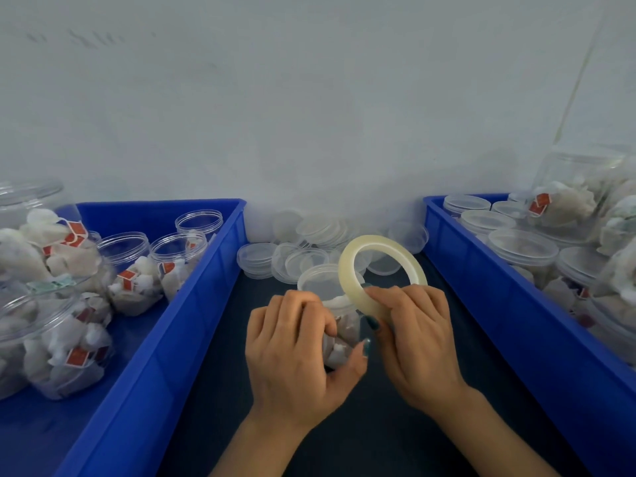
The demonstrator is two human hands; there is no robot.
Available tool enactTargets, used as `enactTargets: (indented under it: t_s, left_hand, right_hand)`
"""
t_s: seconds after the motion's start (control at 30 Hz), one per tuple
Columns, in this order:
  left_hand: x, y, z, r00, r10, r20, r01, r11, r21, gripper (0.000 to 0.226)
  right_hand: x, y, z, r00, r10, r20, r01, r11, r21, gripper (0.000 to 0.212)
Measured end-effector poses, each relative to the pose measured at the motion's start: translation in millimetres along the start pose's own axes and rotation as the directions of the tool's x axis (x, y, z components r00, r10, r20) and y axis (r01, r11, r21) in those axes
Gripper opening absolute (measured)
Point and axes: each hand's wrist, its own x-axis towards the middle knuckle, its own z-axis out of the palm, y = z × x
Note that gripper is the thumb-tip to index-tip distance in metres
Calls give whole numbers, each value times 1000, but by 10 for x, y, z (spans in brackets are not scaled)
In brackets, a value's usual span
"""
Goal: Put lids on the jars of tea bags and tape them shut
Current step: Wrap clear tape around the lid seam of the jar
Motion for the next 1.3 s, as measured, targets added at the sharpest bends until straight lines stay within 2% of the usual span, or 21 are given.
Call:
enactTargets:
  t_s: [0.07,0.17,0.4,0.53,0.6,0.73,0.93,1.1,1.3]
  left_hand:
    - [12,26,-1,1000,-8,15,8,1000,21,44]
    - [22,30,3,999,31,22,-33,996,78,35]
    - [70,-14,-33,956,289,-53,-265,927,265,32]
    - [113,-73,-65,939,340,-48,-307,895,324,27]
    - [128,-88,-78,935,351,-45,-316,886,339,28]
    - [150,-128,-128,941,337,-41,-299,879,371,27]
    - [46,-160,-265,953,302,26,-290,884,367,32]
    - [-34,-245,-367,973,226,51,-228,899,373,37]
    - [-109,-336,-334,989,115,92,-141,921,363,33]
  right_hand:
    - [7,-4,2,998,-60,-1,60,998,-16,25]
    - [-6,-1,19,992,-129,7,129,989,-70,28]
    - [-9,180,-47,987,-157,-32,144,956,-256,14]
    - [-7,302,-115,988,-148,-50,129,954,-272,47]
    - [-4,338,-129,987,-150,-63,126,949,-291,54]
    - [-10,470,-166,987,-122,-100,79,931,-355,49]
    - [-105,652,-167,993,-2,-120,-44,924,-379,50]
    - [-135,670,-107,983,112,-143,-154,932,-329,56]
    - [-139,613,-42,977,181,-112,-208,928,-308,50]
